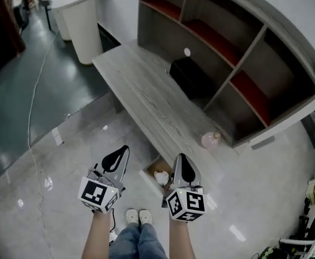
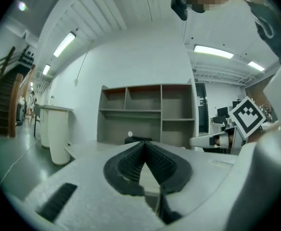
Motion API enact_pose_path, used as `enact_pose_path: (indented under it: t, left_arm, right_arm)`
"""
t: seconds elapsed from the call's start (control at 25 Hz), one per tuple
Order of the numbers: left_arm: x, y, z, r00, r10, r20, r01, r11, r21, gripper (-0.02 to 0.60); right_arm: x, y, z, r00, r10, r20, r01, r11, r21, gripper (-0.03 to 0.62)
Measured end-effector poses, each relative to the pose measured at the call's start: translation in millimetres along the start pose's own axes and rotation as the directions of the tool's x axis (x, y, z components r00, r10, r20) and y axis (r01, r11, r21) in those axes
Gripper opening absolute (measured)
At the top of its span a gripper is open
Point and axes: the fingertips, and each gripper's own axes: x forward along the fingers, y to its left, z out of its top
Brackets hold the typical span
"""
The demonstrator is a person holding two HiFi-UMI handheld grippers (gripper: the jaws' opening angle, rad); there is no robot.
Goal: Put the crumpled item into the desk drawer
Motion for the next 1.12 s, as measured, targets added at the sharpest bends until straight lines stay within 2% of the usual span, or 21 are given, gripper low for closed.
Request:
enact_pose_path:
  t: [0.12, 0.24, 0.44, 0.6, 0.76, 1.12]
  left_arm:
    - [0.5, -3.2, 72.3, 0.998, 0.012, 0.067, -0.015, 0.998, 0.053, 0.0]
    - [-0.7, -9.4, 133.5, 0.991, 0.016, 0.135, -0.031, 0.994, 0.106, 0.0]
    - [-5.1, -25.7, 193.5, 0.979, 0.008, 0.204, -0.041, 0.987, 0.158, 0.0]
    - [-13.5, -31.0, 202.4, 0.976, 0.027, 0.214, -0.062, 0.986, 0.156, 0.0]
    - [-23.7, -31.6, 201.9, 0.975, 0.048, 0.218, -0.08, 0.987, 0.139, 0.0]
    - [-45.3, -33.2, 202.1, 0.973, 0.066, 0.22, -0.102, 0.982, 0.156, 0.0]
  right_arm:
    - [-8.6, 17.3, 78.8, 0.991, 0.085, 0.102, -0.079, 0.995, -0.055, 0.011]
    - [-17.0, 31.7, 138.8, 0.972, 0.15, 0.184, -0.133, 0.986, -0.103, 0.011]
    - [-30.3, 35.8, 191.2, 0.949, 0.185, 0.255, -0.151, 0.978, -0.145, 0.011]
    - [-40.6, 33.6, 202.8, 0.944, 0.188, 0.27, -0.147, 0.975, -0.164, 0.009]
    - [-51.3, 34.1, 201.6, 0.942, 0.201, 0.27, -0.161, 0.974, -0.162, 0.009]
    - [-60.3, 49.6, 196.4, 0.938, 0.232, 0.259, -0.189, 0.965, -0.18, 0.009]
